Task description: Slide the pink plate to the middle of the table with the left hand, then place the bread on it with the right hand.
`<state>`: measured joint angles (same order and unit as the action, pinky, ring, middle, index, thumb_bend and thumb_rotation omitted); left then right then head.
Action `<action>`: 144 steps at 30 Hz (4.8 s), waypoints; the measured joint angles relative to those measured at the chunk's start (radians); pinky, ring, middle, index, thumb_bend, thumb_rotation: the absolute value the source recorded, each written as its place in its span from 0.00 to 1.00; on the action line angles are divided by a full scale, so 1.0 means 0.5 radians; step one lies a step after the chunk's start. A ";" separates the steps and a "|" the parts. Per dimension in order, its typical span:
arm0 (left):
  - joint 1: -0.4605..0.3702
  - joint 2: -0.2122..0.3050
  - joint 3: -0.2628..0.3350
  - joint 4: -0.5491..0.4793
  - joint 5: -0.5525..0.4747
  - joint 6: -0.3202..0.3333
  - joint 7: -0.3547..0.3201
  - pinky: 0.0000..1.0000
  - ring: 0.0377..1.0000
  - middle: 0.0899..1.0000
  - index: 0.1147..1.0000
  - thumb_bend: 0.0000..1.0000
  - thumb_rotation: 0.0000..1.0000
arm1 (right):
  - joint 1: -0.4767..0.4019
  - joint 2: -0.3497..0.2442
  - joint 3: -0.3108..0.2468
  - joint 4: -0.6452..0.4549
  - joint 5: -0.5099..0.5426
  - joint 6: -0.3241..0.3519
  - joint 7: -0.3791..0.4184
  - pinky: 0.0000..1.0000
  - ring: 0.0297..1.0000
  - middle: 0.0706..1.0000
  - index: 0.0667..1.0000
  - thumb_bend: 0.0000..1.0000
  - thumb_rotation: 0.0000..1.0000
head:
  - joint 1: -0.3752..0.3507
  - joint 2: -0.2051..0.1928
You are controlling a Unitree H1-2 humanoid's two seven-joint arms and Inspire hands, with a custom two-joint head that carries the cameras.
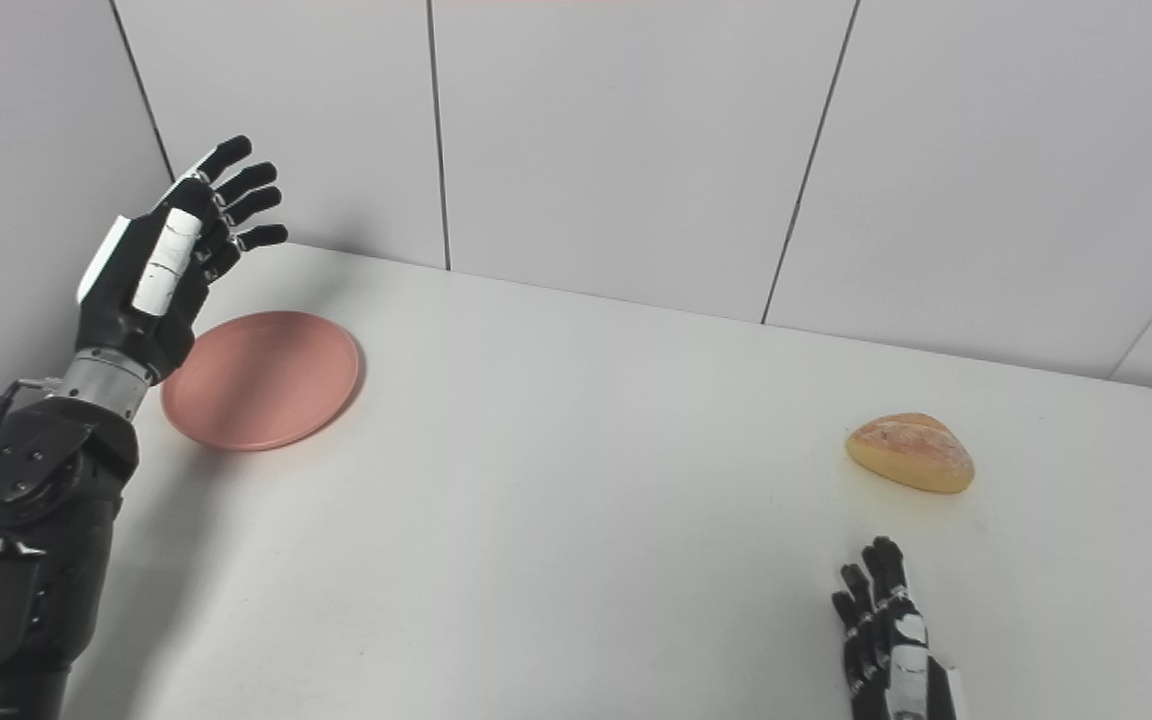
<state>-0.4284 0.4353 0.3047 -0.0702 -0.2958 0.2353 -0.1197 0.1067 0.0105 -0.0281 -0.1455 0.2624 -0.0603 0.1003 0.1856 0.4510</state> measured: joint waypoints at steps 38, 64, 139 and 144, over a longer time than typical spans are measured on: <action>-0.147 0.144 0.116 1.356 0.055 -0.811 -0.028 0.85 0.93 0.94 0.95 1.00 0.74 | 0.041 -0.026 0.007 -0.062 0.007 0.032 -0.003 1.00 0.96 0.99 0.95 0.78 0.93 | -0.009 0.000; -0.406 0.102 -0.018 2.182 0.122 -1.313 -0.015 0.83 0.89 0.88 0.90 0.87 0.69 | 0.052 -0.042 0.005 -0.070 0.008 0.035 0.005 1.00 0.95 0.99 0.95 0.75 0.93 | -0.009 -0.031; 0.154 -0.531 -0.263 0.741 0.168 -0.498 0.040 0.82 0.89 0.91 0.97 0.94 0.74 | 0.084 0.046 0.072 -0.141 -0.096 0.096 -0.105 0.94 0.87 0.92 0.90 0.79 0.80 | -0.322 0.083; 0.153 -0.583 -0.262 0.733 0.217 -0.507 0.124 0.85 0.90 0.93 0.98 0.95 0.75 | 0.084 0.081 0.108 -0.142 -0.139 0.097 -0.122 0.92 0.85 0.91 0.88 0.81 0.79 | -0.457 0.101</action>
<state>-0.3517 0.1440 0.1737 0.2963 -0.1874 -0.0183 -0.0576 0.1485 0.0510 0.0261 -0.2164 0.1928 -0.0116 0.0393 -0.0428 0.5016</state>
